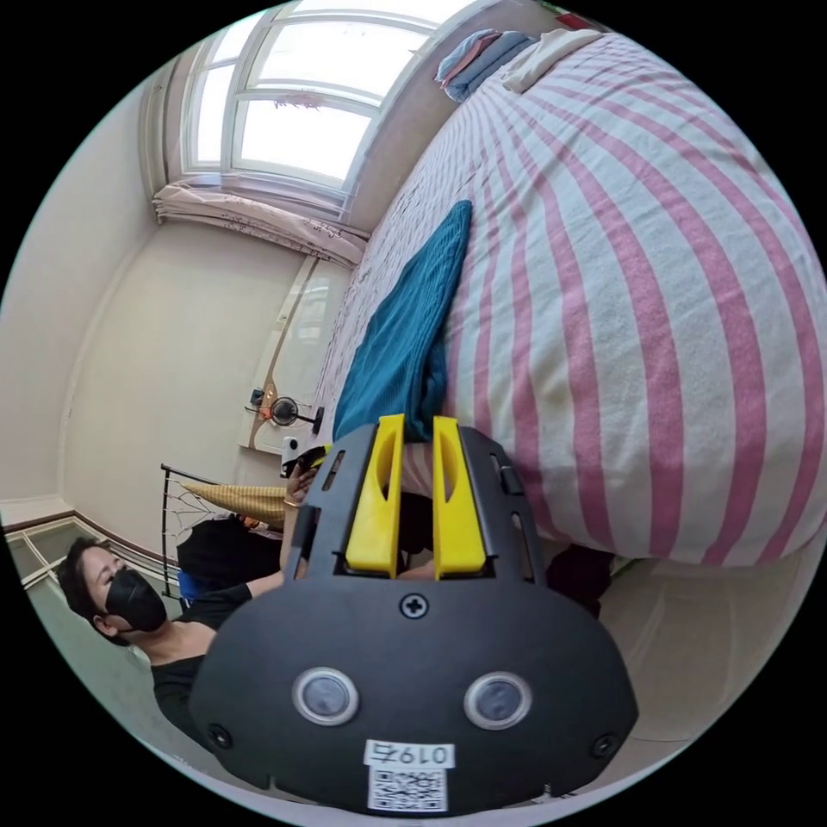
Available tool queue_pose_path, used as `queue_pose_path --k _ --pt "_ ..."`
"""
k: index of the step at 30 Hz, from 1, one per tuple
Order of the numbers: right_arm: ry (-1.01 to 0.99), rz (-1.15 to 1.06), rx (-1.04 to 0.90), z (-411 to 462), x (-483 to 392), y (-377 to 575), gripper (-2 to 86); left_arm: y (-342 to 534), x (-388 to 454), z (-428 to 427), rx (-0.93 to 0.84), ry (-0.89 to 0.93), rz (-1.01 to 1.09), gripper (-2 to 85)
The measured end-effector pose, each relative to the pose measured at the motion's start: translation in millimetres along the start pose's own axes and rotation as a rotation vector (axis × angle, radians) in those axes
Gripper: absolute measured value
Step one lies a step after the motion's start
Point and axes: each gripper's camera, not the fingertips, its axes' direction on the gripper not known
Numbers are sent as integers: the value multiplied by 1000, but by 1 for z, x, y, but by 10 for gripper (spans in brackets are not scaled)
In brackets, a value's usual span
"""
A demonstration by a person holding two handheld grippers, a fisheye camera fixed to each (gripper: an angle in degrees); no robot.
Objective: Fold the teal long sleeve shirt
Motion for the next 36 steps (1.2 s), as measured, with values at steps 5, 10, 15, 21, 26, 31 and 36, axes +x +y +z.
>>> queue_pose_path --k 5,10,15,21,26,31,36 --pt "46 -14 13 -1 -5 2 15 -1 3 -4 24 -14 10 27" --pt "115 -24 44 -7 -12 5 5 -4 4 -6 24 -46 16 25" --pt "151 -17 -22 8 -12 -1 34 -14 9 1 -27 -85 45 37" --pt "158 -34 22 -4 -16 5 95 -12 6 -12 3 -74 53 82" --pt "202 -54 139 -20 -23 6 93 -21 5 -33 157 -2 27 89" --pt "270 -105 140 5 -38 -24 106 -70 23 -7 105 -60 30 89" --pt "312 -96 68 26 -31 -42 96 -96 29 16 64 -150 17 66"
